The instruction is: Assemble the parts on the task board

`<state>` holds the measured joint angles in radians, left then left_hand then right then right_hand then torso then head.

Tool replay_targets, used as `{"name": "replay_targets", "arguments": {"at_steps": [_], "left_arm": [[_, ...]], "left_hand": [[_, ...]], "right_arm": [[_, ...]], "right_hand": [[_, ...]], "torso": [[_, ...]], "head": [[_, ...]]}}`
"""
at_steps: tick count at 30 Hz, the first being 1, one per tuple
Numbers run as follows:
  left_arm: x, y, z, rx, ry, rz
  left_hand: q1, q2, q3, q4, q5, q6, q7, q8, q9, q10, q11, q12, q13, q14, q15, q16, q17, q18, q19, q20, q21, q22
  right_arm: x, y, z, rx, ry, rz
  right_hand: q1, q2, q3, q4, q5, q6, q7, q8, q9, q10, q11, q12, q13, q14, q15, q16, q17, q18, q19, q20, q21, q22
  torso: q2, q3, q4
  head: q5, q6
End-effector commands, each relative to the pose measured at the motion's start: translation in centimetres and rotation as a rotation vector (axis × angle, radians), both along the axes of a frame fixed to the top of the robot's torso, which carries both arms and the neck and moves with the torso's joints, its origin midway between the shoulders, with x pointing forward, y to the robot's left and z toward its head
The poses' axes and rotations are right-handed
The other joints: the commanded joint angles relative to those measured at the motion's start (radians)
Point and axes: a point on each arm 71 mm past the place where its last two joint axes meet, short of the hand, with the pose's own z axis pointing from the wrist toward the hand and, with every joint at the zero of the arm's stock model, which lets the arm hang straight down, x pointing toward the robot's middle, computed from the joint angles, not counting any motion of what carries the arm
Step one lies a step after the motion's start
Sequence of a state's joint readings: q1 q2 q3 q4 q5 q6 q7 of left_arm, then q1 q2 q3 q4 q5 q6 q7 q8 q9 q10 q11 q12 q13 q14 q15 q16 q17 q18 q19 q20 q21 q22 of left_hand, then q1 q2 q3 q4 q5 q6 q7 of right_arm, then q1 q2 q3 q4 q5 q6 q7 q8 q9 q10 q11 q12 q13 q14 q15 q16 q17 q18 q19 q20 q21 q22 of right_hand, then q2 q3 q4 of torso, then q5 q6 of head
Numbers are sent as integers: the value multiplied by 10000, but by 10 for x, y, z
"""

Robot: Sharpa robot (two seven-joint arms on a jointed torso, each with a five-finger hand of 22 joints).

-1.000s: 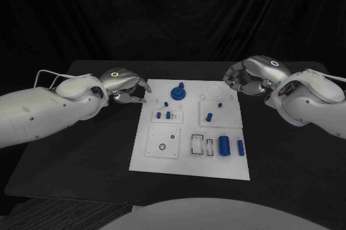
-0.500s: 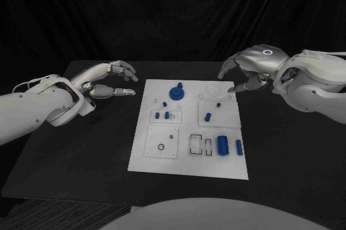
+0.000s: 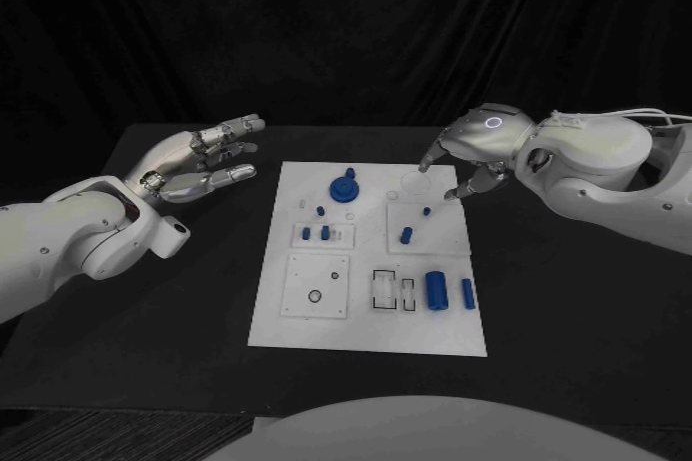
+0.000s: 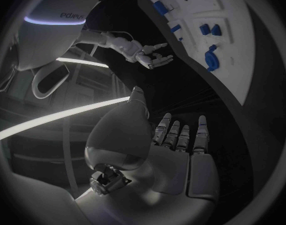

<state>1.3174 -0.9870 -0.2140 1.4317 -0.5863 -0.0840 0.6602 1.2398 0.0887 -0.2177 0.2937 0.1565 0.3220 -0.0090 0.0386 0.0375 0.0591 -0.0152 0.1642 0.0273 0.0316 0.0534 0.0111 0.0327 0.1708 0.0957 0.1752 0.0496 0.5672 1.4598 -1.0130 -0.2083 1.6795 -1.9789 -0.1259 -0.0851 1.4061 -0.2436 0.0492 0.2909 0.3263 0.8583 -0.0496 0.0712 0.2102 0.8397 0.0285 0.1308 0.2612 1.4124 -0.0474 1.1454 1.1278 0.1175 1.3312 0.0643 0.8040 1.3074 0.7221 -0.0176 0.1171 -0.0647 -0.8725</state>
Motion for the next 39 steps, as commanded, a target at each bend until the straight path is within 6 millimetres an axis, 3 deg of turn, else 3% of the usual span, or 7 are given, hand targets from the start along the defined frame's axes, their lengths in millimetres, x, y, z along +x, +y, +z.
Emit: {"name": "replay_targets", "arguments": {"at_steps": [1, 3, 6, 16, 23, 32, 39], "left_arm": [[-1, 1, 5, -2611, 1033, -323], [-1, 1, 5, -3005, 1261, -320], [-2, 2, 5, -3300, 1463, -363], [-4, -3, 5, -3624, 1836, -664], [-4, -5, 3, -3648, 1972, -782], [-4, -8, 2, -3675, 2054, -888], [-4, -8, 2, -3683, 2049, -883]], "left_hand": [[-82, -45, 39, -7, -30, -128, -56, -52, -30, -66, -48, -108, -13, -115, 70, -42, -130, 80, -135, -11, -60, -421], [-75, -30, 87, -5, 22, -237, -110, -63, -40, -88, 41, -135, -15, -123, 131, -42, -148, 75, -149, 7, -49, -500], [24, 8, 129, -16, 145, -213, -125, -52, -34, -79, 138, -93, -7, -90, 192, -30, -135, 71, -121, 72, -36, -555], [286, 172, 125, -16, 558, -111, 41, -30, -19, -79, 279, -36, -2, -25, 331, -12, -132, 86, 30, 333, 0, -609], [440, 338, 25, -17, 753, 199, 255, 3, 5, -30, 347, 77, 11, 224, 339, 70, -26, 111, 300, 434, 82, -387], [610, 464, -17, -32, 1044, 252, 305, 5, 9, 24, 479, 167, 20, 232, 345, 69, -39, 104, 350, 472, 69, -536], [780, 553, -33, -42, 1257, 352, 363, 20, 19, 69, 515, 251, 31, 267, 368, 80, -32, 105, 358, 477, 57, -628]], "right_arm": [[-1, 0, -7, -446, 51, 348], [-1, 0, -12, -360, 90, 490], [-2, 1, -16, -198, 87, 738], [-1, 2, -31, -9, 461, 704], [0, 1, -43, 85, 730, 491], [1, 1, -55, 11, 1022, 389], [2, 0, -61, 42, 1065, 396]], "right_hand": [[86, 117, 87, -18, 743, 100, 200, 66, -12, 156, 11, 35, -26, -9, 20, 91, 22, 32, 72, 30, 38, 984], [191, 210, 179, -45, 1108, 227, 393, 90, -20, 366, 13, 64, -46, 126, 8, 364, 238, -26, 248, 21, 416, 1098], [335, 311, 303, -78, 1311, 242, 496, 54, -61, 739, -38, 157, -51, 274, -34, 622, 435, -74, 414, -15, 747, 1185], [467, 401, 445, -93, 752, 200, 1073, -57, -351, 1153, -119, -82, -298, 463, -150, 910, 626, -149, 650, -144, 1212, 1277], [527, 444, 419, -110, 341, -174, 1199, -38, -507, 1020, 30, -254, -411, 418, -65, 898, 583, -120, 580, -86, 976, 1226], [551, 531, 477, -124, 808, 731, 1072, 489, -180, 1330, -38, -63, -355, 390, -110, 954, 588, -89, 542, -104, 868, 1206], [696, 600, 668, -188, 1553, 1041, 1071, 816, 178, 1427, -41, 20, -316, 459, -137, 1104, 713, -110, 609, -134, 1016, 1231]], "torso": [[-37, -128, 85], [-71, -192, 131], [-88, -215, 142], [-121, -342, 203], [-130, -316, 197], [-124, -337, 161], [-98, -318, 147]], "head": [[-29, -2], [-10, -2], [15, -2], [-83, -2], [-115, -2], [63, -2], [5, -2]]}}
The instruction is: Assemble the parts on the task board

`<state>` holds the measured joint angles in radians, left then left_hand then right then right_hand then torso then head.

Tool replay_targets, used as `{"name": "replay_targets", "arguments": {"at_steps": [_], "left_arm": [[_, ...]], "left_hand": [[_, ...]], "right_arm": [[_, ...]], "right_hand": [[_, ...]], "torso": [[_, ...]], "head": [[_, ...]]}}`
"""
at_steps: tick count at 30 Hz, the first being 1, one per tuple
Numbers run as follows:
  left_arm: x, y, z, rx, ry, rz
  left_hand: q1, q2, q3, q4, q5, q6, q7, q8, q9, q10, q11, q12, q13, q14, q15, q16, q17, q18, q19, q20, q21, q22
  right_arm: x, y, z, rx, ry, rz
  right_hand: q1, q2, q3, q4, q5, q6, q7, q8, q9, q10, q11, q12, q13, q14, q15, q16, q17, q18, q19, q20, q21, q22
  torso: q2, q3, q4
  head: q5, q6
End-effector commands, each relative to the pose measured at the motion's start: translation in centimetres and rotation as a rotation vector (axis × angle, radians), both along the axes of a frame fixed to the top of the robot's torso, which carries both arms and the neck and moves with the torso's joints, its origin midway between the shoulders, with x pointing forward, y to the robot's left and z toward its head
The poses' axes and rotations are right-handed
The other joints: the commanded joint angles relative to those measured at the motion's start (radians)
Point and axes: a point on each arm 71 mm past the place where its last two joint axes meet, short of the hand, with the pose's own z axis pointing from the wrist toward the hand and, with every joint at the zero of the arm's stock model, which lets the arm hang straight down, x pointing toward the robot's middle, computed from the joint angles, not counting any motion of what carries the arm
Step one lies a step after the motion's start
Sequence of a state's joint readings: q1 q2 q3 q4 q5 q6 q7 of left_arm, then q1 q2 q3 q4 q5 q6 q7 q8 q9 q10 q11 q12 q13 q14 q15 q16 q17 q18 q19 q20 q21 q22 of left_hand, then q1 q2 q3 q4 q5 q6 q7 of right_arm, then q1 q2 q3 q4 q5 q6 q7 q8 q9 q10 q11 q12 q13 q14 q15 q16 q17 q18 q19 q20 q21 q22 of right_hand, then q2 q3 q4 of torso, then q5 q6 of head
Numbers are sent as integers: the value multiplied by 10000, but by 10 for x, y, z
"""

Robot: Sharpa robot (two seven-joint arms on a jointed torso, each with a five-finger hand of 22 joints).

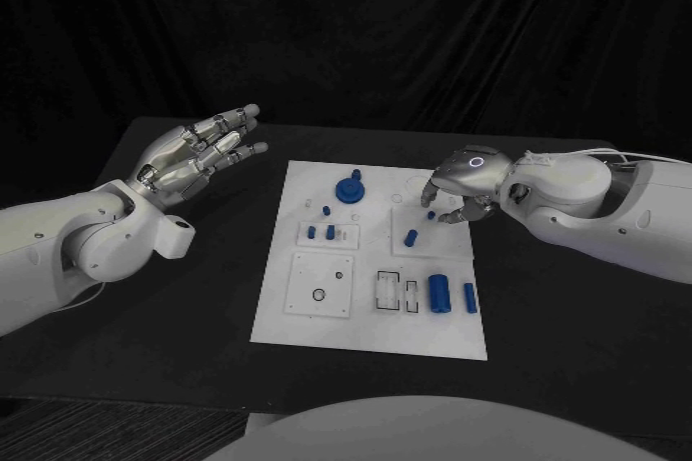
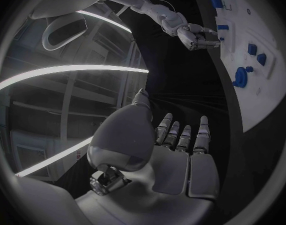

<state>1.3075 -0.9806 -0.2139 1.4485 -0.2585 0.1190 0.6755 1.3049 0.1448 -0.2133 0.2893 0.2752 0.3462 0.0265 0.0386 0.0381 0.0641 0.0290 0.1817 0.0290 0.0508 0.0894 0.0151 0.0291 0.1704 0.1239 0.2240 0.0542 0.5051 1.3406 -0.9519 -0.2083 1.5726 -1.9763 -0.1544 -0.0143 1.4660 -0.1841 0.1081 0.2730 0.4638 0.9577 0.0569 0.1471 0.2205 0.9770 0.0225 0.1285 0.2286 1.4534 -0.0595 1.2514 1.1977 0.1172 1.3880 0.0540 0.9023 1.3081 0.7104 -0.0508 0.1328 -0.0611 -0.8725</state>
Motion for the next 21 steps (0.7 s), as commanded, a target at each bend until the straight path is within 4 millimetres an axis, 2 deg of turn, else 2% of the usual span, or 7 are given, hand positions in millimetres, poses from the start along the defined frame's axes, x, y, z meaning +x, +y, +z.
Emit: {"name": "replay_targets", "arguments": {"at_steps": [1, 4, 7, 10, 12, 15, 21], "left_arm": [[-1, -1, 3, -520, -335, -163], [-1, -1, 3, -511, -322, -155], [-1, -1, 3, -507, -303, -163], [-1, 0, 2, -501, -287, -160], [-2, 0, 2, -493, -279, -148], [-2, 2, 2, -475, -261, -120], [-2, 3, 1, -433, -199, -105]], "left_hand": [[154, 4, -80, 2, 102, 131, 27, 23, 16, 24, 67, 84, 15, 91, 12, 46, 10, 110, 94, -8, 16, 19], [217, 35, -96, 5, 161, 178, 59, 30, 21, 35, 61, 105, 17, 140, 57, 64, 26, 108, 170, 40, 46, 111], [318, 81, -105, -4, 252, 237, 92, 37, 27, 56, 86, 151, 23, 197, 112, 88, 44, 108, 251, 99, 74, 154], [716, 150, -98, -41, 702, 528, 249, 87, 57, 129, 100, 304, 40, 343, 176, 152, 81, 115, 474, 183, 145, 252], [816, 158, -94, -49, 797, 580, 263, 98, 62, 143, 111, 336, 44, 369, 175, 166, 86, 116, 526, 194, 162, 278], [1010, 160, -89, -61, 969, 613, 275, 105, 64, 169, 138, 392, 50, 429, 196, 200, 98, 114, 603, 219, 183, 277], [1202, 187, -82, -65, 1149, 764, 349, 133, 82, 223, 205, 491, 63, 505, 222, 246, 112, 113, 701, 262, 211, 290]], "right_arm": [[0, 0, -2, 109, -46, 59], [1, 0, -5, 112, -22, 59], [2, 0, -7, 105, -5, 37], [3, 0, -9, 174, -54, 77], [4, 0, -10, 229, -99, 107], [5, 0, -11, 276, -130, 136], [6, 1, -15, 446, 44, 85]], "right_hand": [[103, 8, 95, -11, 229, 57, 11, 74, 100, 58, 19, 46, 10, 52, -14, 50, 19, -108, 43, -33, 39, 1225], [112, 27, 160, -9, 377, 104, 20, 137, 189, 107, 2, 72, 15, 61, -23, 75, 40, -114, 58, -39, 93, 1235], [91, 67, 218, 11, 410, 215, 27, 223, 277, 186, -4, 111, 21, 75, -29, 100, 59, -117, 69, -46, 121, 1239], [98, 99, 266, 12, 451, 245, 27, 251, 316, 197, 8, 114, 17, 71, -26, 94, 48, -110, 58, -47, 79, 1229], [152, 144, 378, -12, 592, 318, 30, 307, 388, 274, 7, 147, 15, 94, -26, 149, 104, -121, 78, -48, 150, 1243], [151, 149, 469, -2, 638, 237, 19, 265, 403, 347, 23, 168, 3, 114, -27, 185, 135, -126, 96, -52, 197, 1251], [225, 194, 700, -19, 667, 166, 22, 207, 410, 468, 44, 188, -36, 172, -23, 294, 240, -147, 152, -53, 354, 1279]], "torso": [[20, 14, -2], [25, 15, 24], [13, 9, 23], [-4, 1, 3], [-10, -3, -6], [-18, -7, -11], [-18, -5, -11]], "head": [[-47, -2], [-84, -2], [-88, -2], [-62, -2], [-50, -2], [-15, -2], [-33, -2]]}}
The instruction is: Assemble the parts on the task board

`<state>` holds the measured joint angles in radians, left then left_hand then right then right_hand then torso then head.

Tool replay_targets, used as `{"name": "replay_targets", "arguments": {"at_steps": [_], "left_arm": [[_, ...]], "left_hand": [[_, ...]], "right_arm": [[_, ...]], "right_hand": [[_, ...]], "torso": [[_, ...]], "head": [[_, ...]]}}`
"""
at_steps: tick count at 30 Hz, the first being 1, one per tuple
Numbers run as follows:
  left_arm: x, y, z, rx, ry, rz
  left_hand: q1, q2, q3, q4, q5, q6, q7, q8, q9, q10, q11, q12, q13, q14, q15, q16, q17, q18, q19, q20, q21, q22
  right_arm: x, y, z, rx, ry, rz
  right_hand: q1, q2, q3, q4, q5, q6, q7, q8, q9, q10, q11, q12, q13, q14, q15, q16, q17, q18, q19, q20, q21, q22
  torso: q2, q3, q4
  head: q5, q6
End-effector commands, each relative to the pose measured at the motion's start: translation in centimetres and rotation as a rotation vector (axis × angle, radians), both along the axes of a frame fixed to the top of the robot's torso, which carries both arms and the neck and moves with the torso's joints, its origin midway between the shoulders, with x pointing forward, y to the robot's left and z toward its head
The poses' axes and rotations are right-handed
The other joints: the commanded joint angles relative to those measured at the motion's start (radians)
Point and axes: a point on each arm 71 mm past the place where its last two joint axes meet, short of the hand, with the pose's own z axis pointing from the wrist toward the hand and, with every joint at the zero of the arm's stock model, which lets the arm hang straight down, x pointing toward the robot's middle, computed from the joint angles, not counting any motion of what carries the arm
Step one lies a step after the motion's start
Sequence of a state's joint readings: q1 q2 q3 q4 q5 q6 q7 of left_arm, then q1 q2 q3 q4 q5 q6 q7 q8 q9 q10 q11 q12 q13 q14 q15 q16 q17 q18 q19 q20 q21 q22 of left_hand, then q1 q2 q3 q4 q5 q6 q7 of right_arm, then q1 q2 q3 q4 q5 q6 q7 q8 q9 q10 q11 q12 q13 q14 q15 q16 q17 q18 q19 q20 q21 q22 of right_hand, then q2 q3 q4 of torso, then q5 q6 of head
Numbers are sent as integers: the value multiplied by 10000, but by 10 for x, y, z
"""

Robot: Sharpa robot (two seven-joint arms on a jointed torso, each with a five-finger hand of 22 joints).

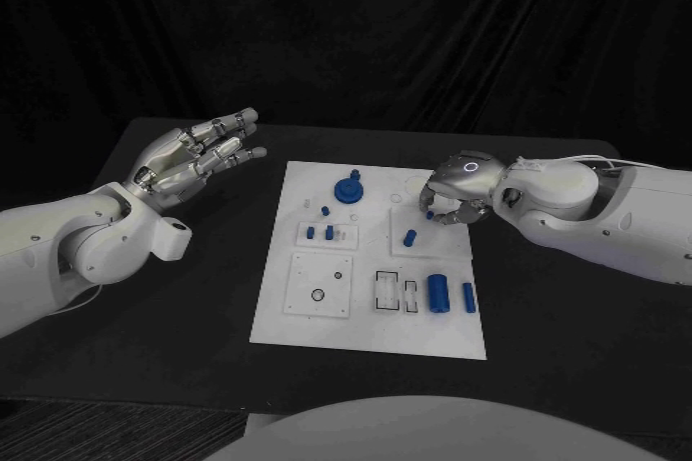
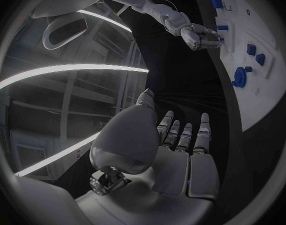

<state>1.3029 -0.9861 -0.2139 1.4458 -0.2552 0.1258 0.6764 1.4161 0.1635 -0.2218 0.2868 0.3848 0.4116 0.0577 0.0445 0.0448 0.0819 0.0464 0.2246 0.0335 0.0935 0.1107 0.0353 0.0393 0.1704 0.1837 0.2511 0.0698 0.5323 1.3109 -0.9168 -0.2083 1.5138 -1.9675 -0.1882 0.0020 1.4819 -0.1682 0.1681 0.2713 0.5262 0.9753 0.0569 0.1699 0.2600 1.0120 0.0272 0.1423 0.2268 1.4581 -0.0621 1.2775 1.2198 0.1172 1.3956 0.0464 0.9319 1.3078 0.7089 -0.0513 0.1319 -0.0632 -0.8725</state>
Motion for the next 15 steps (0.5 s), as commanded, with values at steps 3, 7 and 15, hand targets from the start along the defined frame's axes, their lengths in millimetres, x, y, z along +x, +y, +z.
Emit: {"name": "replay_targets", "arguments": {"at_steps": [3, 7, 15], "left_arm": [[-1, -1, 3, -386, -229, -149], [-1, -1, 2, -369, -186, -175], [0, -1, 0, -338, -115, -185]], "left_hand": [[231, 30, -9, -27, 148, 698, 265, 226, 80, 136, 134, 205, 34, 133, -3, 85, 16, 116, 196, 23, 80, 3], [267, 44, -7, -28, 191, 743, 294, 249, 83, 166, 164, 254, 41, 168, 9, 105, 24, 115, 214, 35, 84, -13], [308, 54, -2, -40, 233, 742, 310, 257, 80, 184, 190, 274, 43, 170, 12, 110, 21, 111, 213, 47, 80, -53]], "right_arm": [[1, 2, -1, 343, 25, 66], [1, 2, -3, 362, 75, 85], [2, 4, -7, 314, 220, 118]], "right_hand": [[88, 31, 227, -19, 41, 130, 75, 46, 66, 273, -2, 92, -39, 137, 6, 51, 28, -150, 87, 24, 89, 1284], [127, 13, 457, -92, -90, 498, 92, 271, 262, 633, -16, 134, -110, 154, -6, 70, 32, -157, 110, 16, 189, 1296], [107, -34, 614, -147, -339, 658, 101, 327, 385, 963, -20, 136, -190, 207, -25, 100, 48, -185, 187, -2, 418, 1334]], "torso": [[-8, -1, -3], [2, 1, 7], [-1, -9, 6]], "head": [[-22, -2], [-39, -2], [-51, -2]]}}
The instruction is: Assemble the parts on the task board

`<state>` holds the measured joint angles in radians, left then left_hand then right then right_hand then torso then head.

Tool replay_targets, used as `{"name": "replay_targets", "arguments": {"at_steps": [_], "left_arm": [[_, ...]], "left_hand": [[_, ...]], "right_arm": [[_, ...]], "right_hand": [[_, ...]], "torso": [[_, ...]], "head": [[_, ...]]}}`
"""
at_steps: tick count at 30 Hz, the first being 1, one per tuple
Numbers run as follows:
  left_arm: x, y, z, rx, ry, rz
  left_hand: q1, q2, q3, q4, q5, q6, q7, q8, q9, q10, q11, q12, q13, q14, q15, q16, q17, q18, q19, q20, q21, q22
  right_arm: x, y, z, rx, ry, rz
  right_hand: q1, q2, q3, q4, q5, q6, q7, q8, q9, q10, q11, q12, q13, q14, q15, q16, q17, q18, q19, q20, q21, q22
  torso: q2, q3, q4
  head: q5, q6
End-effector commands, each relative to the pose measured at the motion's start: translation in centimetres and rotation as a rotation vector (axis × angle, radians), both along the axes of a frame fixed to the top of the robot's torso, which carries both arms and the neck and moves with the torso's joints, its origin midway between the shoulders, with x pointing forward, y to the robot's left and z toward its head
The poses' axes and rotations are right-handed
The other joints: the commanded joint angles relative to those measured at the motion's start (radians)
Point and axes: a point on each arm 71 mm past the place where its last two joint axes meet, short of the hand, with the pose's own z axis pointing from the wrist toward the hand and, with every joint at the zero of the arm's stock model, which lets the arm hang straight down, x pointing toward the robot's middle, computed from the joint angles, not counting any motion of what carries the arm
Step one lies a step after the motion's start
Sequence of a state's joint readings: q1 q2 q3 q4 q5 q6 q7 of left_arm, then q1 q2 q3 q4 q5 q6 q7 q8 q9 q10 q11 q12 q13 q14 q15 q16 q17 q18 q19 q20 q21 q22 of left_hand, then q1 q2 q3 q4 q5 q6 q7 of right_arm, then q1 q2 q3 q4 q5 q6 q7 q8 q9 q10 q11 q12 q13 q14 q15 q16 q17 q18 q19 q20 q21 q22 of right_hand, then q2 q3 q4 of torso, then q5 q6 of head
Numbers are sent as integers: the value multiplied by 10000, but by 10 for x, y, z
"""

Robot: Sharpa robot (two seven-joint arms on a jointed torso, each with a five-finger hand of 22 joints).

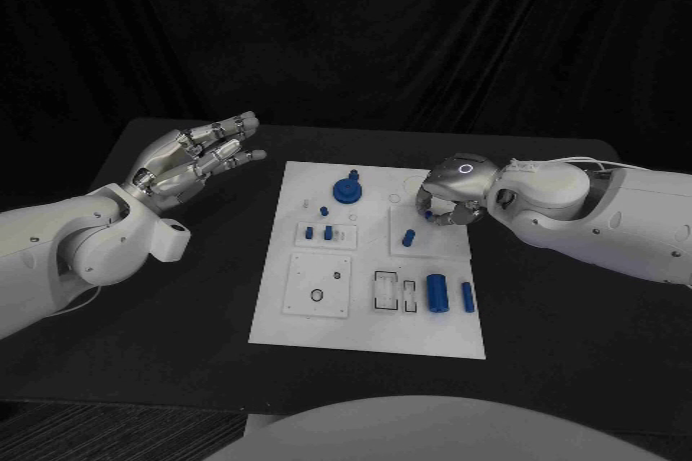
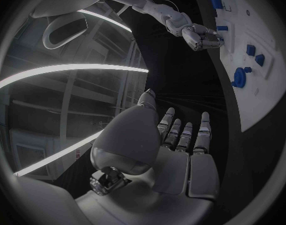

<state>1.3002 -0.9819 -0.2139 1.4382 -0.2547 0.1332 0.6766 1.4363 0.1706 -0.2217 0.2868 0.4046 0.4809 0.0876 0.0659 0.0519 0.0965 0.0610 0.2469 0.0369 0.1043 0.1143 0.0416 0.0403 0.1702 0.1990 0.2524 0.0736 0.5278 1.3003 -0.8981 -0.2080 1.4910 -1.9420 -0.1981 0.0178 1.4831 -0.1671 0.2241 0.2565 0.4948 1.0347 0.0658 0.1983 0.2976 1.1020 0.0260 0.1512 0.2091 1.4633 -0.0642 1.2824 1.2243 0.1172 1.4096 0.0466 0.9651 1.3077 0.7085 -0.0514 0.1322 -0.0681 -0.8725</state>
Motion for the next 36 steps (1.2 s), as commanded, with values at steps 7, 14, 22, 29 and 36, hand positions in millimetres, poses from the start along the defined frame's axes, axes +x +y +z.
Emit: {"name": "replay_targets", "arguments": {"at_steps": [7, 14, 22, 29, 36], "left_arm": [[-1, 0, -1, -298, -77, -146], [-1, -1, -3, -272, 6, -175], [-1, 0, -4, -234, 70, -172], [-1, 0, -6, -191, 144, -182], [0, 0, -7, -140, 224, -192]], "left_hand": [[149, 12, 9, -43, 93, 133, 44, 68, 15, 53, 74, 72, 9, 70, -14, 55, 10, 111, 67, 51, 40, -27], [200, 43, 21, -48, 161, 157, 82, 87, 15, 58, 110, 75, 7, 86, 9, 69, 11, 112, 156, 89, 73, 80], [300, 87, 43, -68, 318, 187, 118, 113, 15, 68, 150, 88, 8, 126, 56, 98, 15, 117, 329, 163, 145, 184], [498, 103, 87, -156, 642, 193, 136, 137, 15, 82, 176, 100, 11, 182, 104, 139, 17, 117, 488, 218, 205, 210], [582, 113, 110, -199, 773, 186, 153, 145, 15, 129, 195, 172, 24, 260, 151, 184, 34, 117, 577, 238, 238, 247]], "right_arm": [[-1, 0, -5, 31, 154, 72], [-1, 0, -6, 64, 165, 161], [-2, -1, -5, 248, -13, 263], [-4, -4, -2, 458, -218, 309], [-5, -4, 0, 639, -397, 341]], "right_hand": [[182, -94, 220, -100, 18, 164, 58, 22, 51, 327, 14, 22, -80, 155, -1, -16, -82, -183, 51, -6, 84, 1328], [379, -90, 499, -325, -17, 449, 206, 49, 137, 779, 105, -51, -204, 50, 35, -471, -615, -167, 12, 12, -20, 1297], [494, -69, 664, -515, -66, 681, 279, 61, 188, 1167, 123, -121, -308, 57, 106, -636, -808, -169, 5, 54, -48, 1289], [594, -22, 772, -653, -196, 796, 309, 32, 191, 1375, 118, -183, -378, 35, 174, -777, -968, -163, -26, 103, -115, 1274], [601, -16, 786, -681, -221, 832, 318, 27, 192, 1431, 116, -197, -395, 29, 196, -813, -1009, -161, -34, 118, -131, 1270]], "torso": [[3, -11, -11], [-7, -10, -2], [-13, -16, -2], [-15, -24, -8], [-18, -21, -7]], "head": [[21, -1], [41, -1], [70, -1], [93, -1], [83, -1]]}}
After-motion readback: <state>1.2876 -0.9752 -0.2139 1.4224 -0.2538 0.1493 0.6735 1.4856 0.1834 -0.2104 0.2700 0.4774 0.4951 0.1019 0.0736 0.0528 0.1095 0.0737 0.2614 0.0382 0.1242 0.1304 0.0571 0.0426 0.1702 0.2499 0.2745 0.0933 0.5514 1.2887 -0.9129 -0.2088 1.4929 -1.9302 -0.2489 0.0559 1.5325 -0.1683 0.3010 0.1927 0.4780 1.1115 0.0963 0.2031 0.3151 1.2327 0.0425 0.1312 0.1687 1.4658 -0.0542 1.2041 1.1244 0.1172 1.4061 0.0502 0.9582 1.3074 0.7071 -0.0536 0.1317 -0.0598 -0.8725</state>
